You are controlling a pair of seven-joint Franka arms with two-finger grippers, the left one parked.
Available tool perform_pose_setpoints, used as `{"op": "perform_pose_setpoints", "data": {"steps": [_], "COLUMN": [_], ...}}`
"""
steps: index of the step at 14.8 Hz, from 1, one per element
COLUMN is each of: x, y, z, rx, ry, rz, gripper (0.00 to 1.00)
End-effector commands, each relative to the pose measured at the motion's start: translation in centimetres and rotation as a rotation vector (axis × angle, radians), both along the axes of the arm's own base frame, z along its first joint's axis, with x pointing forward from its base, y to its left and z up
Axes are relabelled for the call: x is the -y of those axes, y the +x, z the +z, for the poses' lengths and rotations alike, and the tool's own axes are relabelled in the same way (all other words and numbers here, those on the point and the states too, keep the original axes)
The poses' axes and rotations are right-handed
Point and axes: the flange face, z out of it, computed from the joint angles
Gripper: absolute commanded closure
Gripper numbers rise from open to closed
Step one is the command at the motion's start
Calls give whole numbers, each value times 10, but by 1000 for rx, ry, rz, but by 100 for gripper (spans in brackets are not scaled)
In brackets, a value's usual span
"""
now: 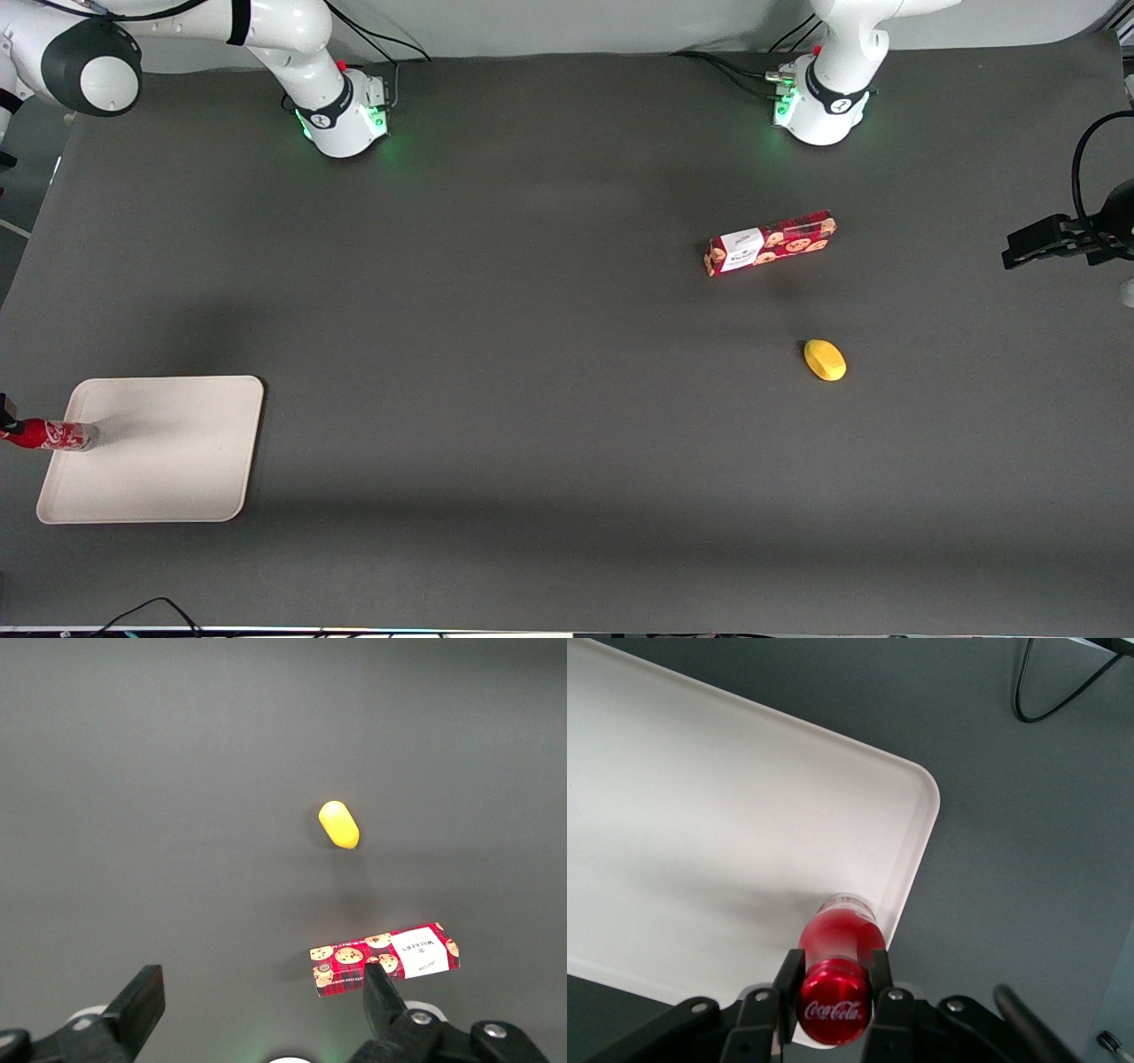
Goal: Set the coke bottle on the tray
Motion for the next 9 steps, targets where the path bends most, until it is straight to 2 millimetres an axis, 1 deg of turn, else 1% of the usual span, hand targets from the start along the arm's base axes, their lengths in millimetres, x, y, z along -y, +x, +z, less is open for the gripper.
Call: {"op": "perform_pose_setpoints", "data": {"steps": [1, 3, 4, 5, 6, 7, 9], "x": [5, 8, 9, 6, -5, -30, -63], "y": [3, 1, 1, 2, 6, 15, 13], "z": [5, 10, 16, 28, 51, 73, 107], "rx": [30, 43, 50, 62, 83, 101, 118], "ry": [15, 24, 21, 15, 3, -4, 3], "rz": [19, 8, 6, -2, 2, 17, -49], "gripper": [0, 0, 0, 0, 0, 0, 0]}}
